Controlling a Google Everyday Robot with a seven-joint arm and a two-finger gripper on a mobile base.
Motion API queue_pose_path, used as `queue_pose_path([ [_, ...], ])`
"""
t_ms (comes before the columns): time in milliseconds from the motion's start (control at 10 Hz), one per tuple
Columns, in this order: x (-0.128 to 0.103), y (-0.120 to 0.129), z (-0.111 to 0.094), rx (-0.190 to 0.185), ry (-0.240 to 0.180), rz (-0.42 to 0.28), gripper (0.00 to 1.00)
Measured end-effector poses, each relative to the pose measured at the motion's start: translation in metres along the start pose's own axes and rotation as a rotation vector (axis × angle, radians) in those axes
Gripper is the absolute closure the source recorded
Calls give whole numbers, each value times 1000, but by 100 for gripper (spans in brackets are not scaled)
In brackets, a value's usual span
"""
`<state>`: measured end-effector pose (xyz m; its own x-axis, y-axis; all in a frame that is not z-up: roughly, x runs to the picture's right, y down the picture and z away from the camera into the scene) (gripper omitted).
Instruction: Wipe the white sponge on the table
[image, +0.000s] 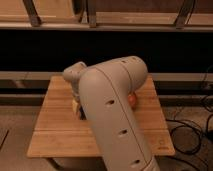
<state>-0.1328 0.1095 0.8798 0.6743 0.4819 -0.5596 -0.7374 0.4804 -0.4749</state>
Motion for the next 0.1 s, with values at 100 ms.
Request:
queue_pose_path([
  [100,-5,2,-9,3,-21,-5,20],
])
